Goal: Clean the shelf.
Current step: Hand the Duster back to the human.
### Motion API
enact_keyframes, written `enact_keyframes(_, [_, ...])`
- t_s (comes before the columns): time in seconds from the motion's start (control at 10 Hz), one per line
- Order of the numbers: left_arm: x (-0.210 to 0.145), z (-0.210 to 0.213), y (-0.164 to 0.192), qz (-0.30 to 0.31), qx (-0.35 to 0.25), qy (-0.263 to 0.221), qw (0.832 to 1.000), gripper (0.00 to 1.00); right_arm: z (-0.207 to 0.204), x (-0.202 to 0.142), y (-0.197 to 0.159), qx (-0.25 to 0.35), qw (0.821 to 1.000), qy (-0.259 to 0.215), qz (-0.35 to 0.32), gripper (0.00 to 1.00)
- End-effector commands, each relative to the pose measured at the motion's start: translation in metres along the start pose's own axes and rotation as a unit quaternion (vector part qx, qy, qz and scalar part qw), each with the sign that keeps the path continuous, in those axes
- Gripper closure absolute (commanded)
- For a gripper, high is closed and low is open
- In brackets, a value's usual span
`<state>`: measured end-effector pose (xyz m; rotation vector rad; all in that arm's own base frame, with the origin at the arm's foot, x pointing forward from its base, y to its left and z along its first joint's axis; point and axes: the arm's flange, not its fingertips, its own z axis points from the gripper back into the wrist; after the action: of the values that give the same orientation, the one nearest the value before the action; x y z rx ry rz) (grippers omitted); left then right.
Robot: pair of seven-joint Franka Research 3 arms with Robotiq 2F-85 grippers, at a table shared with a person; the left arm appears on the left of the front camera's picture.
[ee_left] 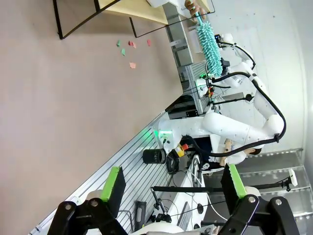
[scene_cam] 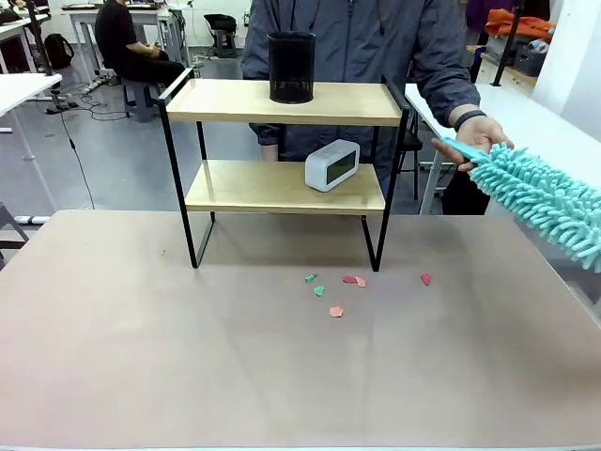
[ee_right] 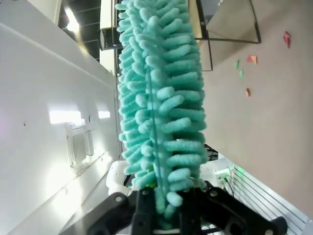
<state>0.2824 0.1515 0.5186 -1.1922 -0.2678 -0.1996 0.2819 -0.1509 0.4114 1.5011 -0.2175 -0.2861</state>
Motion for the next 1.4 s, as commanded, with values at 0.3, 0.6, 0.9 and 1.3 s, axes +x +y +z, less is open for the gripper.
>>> enact_keyframes(0.3, [-0.004, 0.003, 0.002, -0.010, 0.001, 0.004, 1.000, 0.00, -0.032, -0.019, -0.006, -0.001, 1.000, -0.009, -0.016, 1.00])
enact_keyframes(0.6, [-0.004, 0.003, 0.002, -0.010, 0.001, 0.004, 1.000, 0.00, -0.034, -0.016, -0.005, 0.009, 1.000, -0.003, -0.007, 0.27])
enact_keyframes(0.9, [-0.004, 0.003, 0.002, -0.010, 0.001, 0.004, 1.000, 0.00, -0.034, -0.019, -0.007, 0.007, 1.000, -0.002, -0.011, 0.00])
enact_keyframes(1.3, [-0.004, 0.003, 0.002, -0.010, 0.001, 0.004, 1.000, 0.00, -0.048, -0.036, 0.015, 0.012, 0.999, 0.028, 0.036, 0.00])
